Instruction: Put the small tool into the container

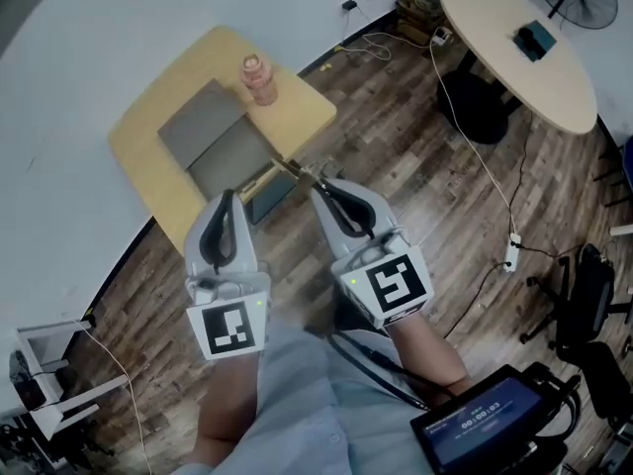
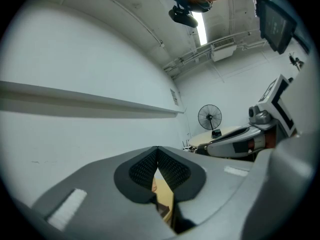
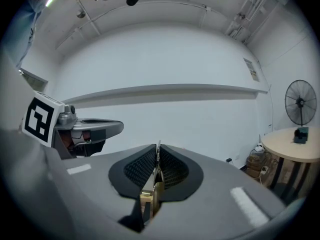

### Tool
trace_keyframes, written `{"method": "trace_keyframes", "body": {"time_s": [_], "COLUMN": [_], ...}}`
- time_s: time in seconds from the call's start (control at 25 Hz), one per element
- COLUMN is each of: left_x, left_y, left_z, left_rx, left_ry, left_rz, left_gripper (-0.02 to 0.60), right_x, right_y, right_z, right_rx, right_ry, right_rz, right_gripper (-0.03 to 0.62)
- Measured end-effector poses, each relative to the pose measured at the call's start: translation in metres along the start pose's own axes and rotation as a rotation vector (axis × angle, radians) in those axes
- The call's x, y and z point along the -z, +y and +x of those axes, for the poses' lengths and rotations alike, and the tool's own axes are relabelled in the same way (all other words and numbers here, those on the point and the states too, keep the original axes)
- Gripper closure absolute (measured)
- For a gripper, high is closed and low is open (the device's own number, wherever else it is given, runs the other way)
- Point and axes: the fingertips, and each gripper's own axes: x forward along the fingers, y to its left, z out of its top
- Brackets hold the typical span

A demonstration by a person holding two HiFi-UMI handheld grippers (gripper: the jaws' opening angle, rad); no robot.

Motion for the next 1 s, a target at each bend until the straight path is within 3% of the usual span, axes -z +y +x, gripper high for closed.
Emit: {"method": "trace_keyframes", "body": {"time_s": [0.24, 0.52, 1.0], "left_x": [-0.021, -0.015, 0.04], "left_y": [0.025, 0.069, 0.153], "left_z": [0.02, 0.025, 0.071], "left_rx": [-0.121, -0.235, -0.295], "left_ry": [-0.049, -0.054, 0.018], "left_rz": [0.014, 0.0, -0.082], "left_gripper": [0.572, 0.572, 0.572], "right_x": [-0.025, -0.033, 0.009], "right_y": [-0.012, 0.0, 0.018], "right_z": [0.037, 0.089, 0.193], "right_rx": [-0.109, -0.216, -0.298], "right_ry": [-0.022, -0.026, 0.09], "right_rz": [-0.064, -0.117, -0.129], "right_gripper": [0.569, 0.569, 0.571]}}
